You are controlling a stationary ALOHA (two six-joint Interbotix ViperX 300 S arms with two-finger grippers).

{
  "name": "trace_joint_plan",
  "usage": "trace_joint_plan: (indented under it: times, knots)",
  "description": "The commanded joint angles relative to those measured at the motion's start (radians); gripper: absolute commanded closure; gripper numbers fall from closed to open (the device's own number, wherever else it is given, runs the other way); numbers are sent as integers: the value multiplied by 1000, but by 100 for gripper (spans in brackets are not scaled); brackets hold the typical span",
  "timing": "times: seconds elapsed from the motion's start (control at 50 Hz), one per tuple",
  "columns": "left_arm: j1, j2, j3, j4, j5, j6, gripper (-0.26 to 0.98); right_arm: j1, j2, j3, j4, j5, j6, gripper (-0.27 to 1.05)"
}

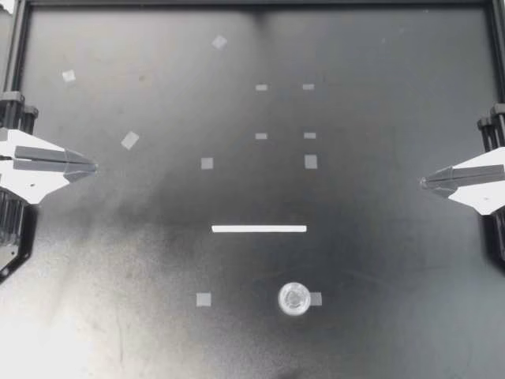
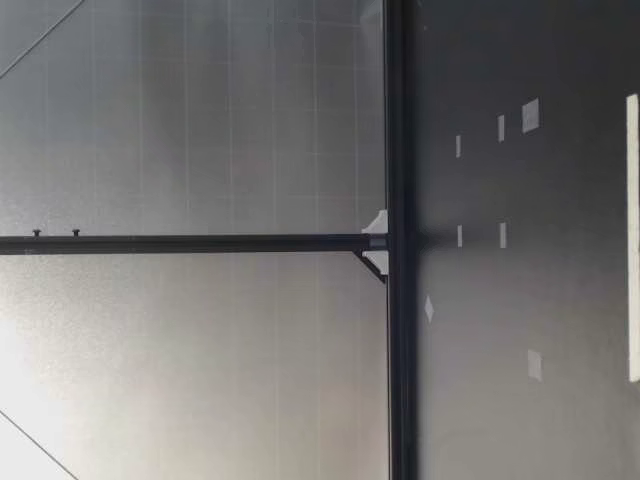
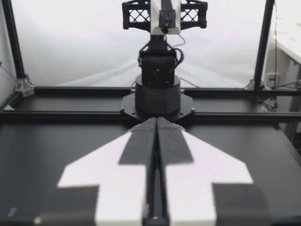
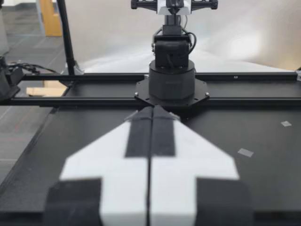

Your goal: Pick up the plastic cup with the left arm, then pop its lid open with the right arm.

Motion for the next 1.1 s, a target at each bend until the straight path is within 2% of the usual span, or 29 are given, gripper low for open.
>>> trace_joint_plan:
  times: [0.0,0.04,0.1,0.22,0.28,0.34,0.5,0.64,0.84,1.08]
  knots:
    - [-12,-11,-55,0,43,6,71,0,2,-51,2,11,5,79]
    - [-12,2,-84,-2,92,6,79,0,5,-84,6,71,12,85]
    - [-18,34,-129,0,167,6,85,0,21,-160,8,238,23,88]
    - [-49,138,-218,-2,238,8,86,0,87,-307,11,545,28,88]
    - [-77,195,-249,-2,242,6,86,0,121,-331,23,588,29,88]
    - [-110,265,-270,0,239,3,85,2,150,-330,44,584,29,88]
    - [-158,437,-295,-12,199,-21,85,32,225,-295,130,563,26,88]
    - [-163,584,-311,-23,94,-69,85,106,301,-259,175,459,28,88]
    - [-170,726,-298,-25,-46,-94,82,133,380,-215,225,382,55,87]
    - [-184,874,-308,-23,-141,-117,62,161,471,-199,230,322,86,87]
